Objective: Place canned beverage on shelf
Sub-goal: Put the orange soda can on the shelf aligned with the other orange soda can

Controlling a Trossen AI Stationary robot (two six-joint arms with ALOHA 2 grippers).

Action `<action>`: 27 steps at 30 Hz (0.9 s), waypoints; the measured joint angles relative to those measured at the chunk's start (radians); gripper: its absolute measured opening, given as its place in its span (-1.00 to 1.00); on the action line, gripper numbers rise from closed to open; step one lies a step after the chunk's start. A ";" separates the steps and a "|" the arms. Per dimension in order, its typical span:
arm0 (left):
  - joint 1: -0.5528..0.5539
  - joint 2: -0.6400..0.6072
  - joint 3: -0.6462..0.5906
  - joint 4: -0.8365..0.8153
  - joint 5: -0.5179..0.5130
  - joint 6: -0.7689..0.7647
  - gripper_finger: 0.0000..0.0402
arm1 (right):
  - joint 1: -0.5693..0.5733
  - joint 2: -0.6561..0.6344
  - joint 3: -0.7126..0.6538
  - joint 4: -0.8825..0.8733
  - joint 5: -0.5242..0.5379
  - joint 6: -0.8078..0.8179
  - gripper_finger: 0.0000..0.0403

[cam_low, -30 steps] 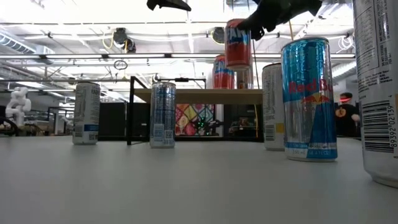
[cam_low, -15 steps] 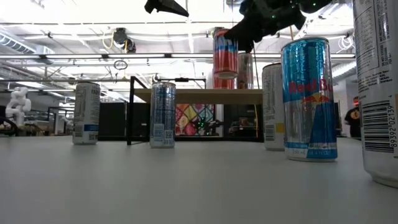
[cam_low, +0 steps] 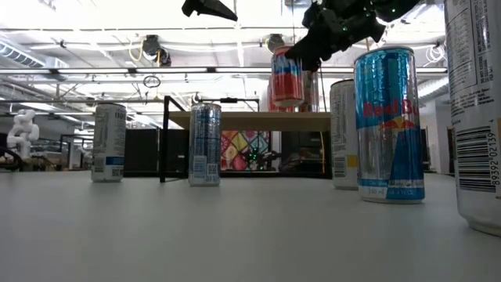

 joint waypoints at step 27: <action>0.024 0.000 0.000 0.003 0.002 -0.001 0.89 | -0.005 0.032 0.001 -0.038 0.002 0.024 0.26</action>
